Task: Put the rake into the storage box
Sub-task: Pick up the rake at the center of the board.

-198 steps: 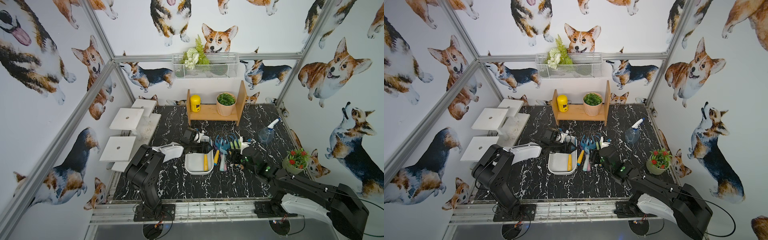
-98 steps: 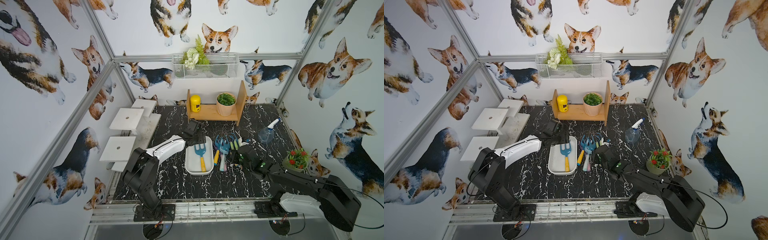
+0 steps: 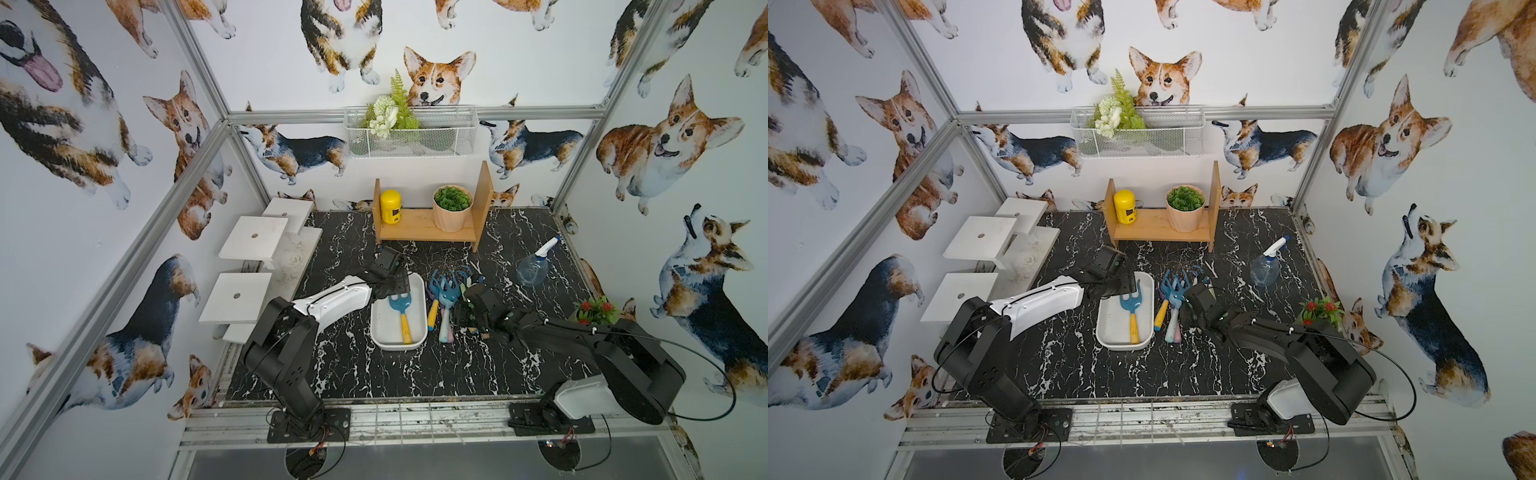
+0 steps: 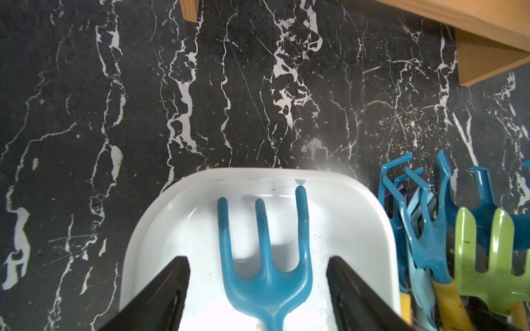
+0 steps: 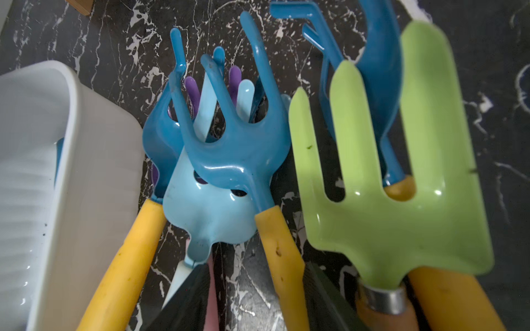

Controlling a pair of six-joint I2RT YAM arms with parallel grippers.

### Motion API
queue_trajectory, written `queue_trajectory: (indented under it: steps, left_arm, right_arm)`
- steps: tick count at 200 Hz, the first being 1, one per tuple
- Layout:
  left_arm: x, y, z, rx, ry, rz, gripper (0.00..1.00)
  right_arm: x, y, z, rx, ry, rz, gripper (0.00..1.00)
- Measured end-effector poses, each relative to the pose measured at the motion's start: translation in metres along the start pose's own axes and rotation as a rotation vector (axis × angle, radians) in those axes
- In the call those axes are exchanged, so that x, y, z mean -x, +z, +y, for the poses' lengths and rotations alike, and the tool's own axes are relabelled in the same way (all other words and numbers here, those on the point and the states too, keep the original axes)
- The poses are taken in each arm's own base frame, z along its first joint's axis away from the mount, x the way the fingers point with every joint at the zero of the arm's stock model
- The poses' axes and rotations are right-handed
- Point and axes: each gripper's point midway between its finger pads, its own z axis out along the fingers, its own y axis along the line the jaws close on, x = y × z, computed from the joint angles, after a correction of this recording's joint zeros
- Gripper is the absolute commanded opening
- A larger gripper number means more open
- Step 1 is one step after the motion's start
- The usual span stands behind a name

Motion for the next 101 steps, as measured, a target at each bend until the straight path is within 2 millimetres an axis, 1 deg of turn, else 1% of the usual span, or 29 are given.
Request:
queue_trajectory:
  steps: [14,30,55,67,85,88,90,101]
  left_arm:
    - [0.007,-0.005,-0.003,-0.015,-0.004,-0.026,0.81]
    - [0.007,-0.006,-0.004,-0.017,-0.005,-0.029,0.81]
    - [0.007,-0.006,-0.003,-0.016,-0.005,-0.027,0.82]
    - [0.007,-0.006,-0.003,-0.016,-0.005,-0.027,0.82]
    - [0.008,-0.006,-0.004,-0.018,-0.005,-0.030,0.83]
    - [0.008,-0.006,-0.004,-0.018,-0.005,-0.031,0.83]
    - [0.008,-0.006,-0.004,-0.020,-0.005,-0.031,0.83]
    - [0.010,-0.008,-0.005,-0.024,-0.006,-0.037,0.85]
  right_arm:
    - [0.004,0.003,0.001,-0.011,-0.033,0.003,0.59]
    - [0.005,0.008,-0.001,-0.034,-0.070,0.009,0.58]
    - [-0.008,0.015,-0.011,-0.076,-0.114,0.060,0.56]
    - [-0.015,0.016,-0.016,-0.086,-0.119,0.081,0.53]
    - [-0.020,0.016,-0.021,-0.092,-0.117,0.075,0.43]
    - [-0.021,0.016,-0.022,-0.090,-0.113,0.072,0.40]
    - [-0.022,0.016,-0.022,-0.089,-0.109,0.068,0.36]
    - [-0.023,0.015,-0.025,-0.084,-0.092,0.054,0.27]
